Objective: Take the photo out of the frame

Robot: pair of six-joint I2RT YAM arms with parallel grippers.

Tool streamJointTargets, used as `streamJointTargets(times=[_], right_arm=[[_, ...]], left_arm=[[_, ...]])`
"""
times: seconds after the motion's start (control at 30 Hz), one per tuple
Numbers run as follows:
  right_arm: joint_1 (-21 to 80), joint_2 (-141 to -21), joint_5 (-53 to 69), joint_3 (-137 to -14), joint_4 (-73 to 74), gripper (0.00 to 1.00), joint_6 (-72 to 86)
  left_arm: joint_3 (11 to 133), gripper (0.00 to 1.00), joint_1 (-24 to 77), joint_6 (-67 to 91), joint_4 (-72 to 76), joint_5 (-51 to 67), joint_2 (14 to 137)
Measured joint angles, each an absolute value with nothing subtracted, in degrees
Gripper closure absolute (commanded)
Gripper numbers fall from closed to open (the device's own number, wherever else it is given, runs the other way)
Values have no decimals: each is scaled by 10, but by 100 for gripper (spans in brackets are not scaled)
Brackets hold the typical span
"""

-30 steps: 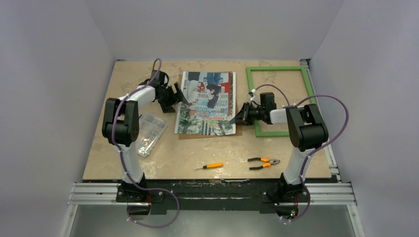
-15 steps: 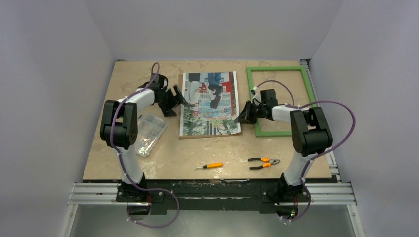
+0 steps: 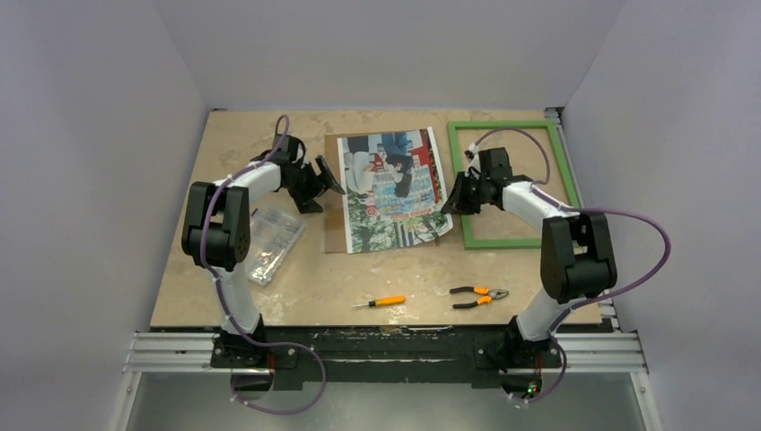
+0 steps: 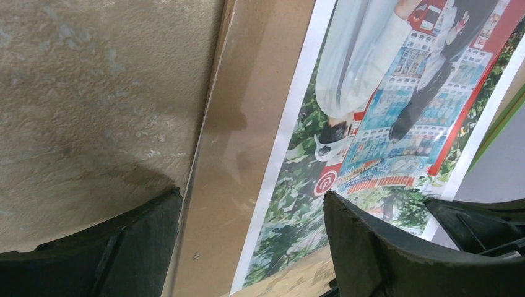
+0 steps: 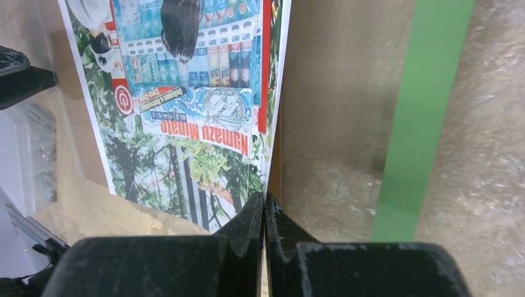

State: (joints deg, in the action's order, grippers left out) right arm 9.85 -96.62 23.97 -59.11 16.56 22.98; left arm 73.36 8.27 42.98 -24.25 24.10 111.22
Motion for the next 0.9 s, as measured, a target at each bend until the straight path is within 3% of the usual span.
streamJointTargets(times=[0.3,0.9], right_arm=[[98,-941,177,-634,228,100,206],[127,-995,170,-765,273,100,205]], left_arm=[[733,18,83,435,-241,248,1114],[723,18,83,460,-224,266,1114]])
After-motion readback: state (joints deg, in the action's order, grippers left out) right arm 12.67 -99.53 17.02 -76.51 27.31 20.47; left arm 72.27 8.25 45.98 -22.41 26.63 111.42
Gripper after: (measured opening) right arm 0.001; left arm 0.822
